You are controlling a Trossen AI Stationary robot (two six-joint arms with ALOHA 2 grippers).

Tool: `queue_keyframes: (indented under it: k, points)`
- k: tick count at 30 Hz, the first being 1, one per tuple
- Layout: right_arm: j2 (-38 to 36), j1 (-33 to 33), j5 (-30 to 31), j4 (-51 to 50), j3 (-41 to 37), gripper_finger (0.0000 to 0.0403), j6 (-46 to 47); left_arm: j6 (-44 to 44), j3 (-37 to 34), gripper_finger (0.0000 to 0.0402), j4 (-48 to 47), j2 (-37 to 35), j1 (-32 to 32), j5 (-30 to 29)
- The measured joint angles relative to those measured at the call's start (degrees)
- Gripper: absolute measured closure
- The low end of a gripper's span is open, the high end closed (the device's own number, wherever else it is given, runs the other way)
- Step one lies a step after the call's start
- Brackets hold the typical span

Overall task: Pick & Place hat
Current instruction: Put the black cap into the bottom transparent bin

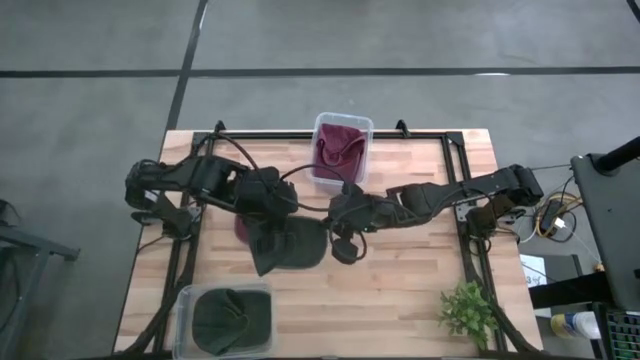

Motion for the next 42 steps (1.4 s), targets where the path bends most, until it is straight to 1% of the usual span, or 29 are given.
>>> queue_keyframes:
  k: [4, 8, 12, 22, 25, 27, 30, 31, 37, 39, 42]
  points:
    - [0.2, -0.1, -0.2, 0.0, 0.2, 0.0390, -0.6, -0.1, 1.4, 0.0258, -0.4, -0.3, 0.0, -0.1]
    - [-0.3, -0.1, -0.2, 1.4, 0.4, 0.0390, -1.7, -0.1, 0.5, 0.0258, -0.4, -0.2, 0.0, -0.4]
    - [-0.3, -0.1, -0.3, 0.8, 0.4, 0.0390, -1.8, 0.7, 0.3, 0.0258, -1.2, -0.2, 0.0, -2.5]
    - [-0.4, -0.1, -0.1, 3.5, 0.4, 0.0390, -2.9, 0.6, -0.6, 0.0261, -1.5, -0.2, 0.1, -2.5]
    - [-0.4, -0.1, -0.1, 3.6, 0.4, 0.0390, -3.4, 0.7, -0.6, 0.0283, -1.6, -0.2, 0.1, -2.0]
    - [-0.4, -0.1, -0.1, 3.8, 0.3, 0.0390, -3.9, 0.9, -0.6, 0.0316, -1.6, -0.2, 0.3, -1.7]
    - [-0.4, -0.1, 0.3, 4.6, 0.3, 0.0390, -3.9, 1.1, -0.6, 0.0380, -1.6, -0.2, 0.4, -1.3]
    - [-0.4, -0.1, 0.4, 4.9, 0.3, 0.0390, -4.0, 1.2, -0.6, 0.0388, -1.6, -0.2, 0.4, -1.2]
    - [-0.4, 0.2, 0.1, 5.6, 0.3, 0.0385, -5.7, -0.5, 0.0, 0.0395, -3.0, -0.4, 0.5, 1.5]
    - [-0.3, 0.2, 0.2, 6.0, 0.2, 0.0372, -5.3, -2.2, 0.3, 0.0396, -3.4, -0.8, 0.8, 2.9]
    - [-0.2, 0.3, 0.0, 5.0, 0.2, 0.0336, -5.2, -4.6, 0.3, 0.0397, -4.8, -2.3, 0.9, 8.2]
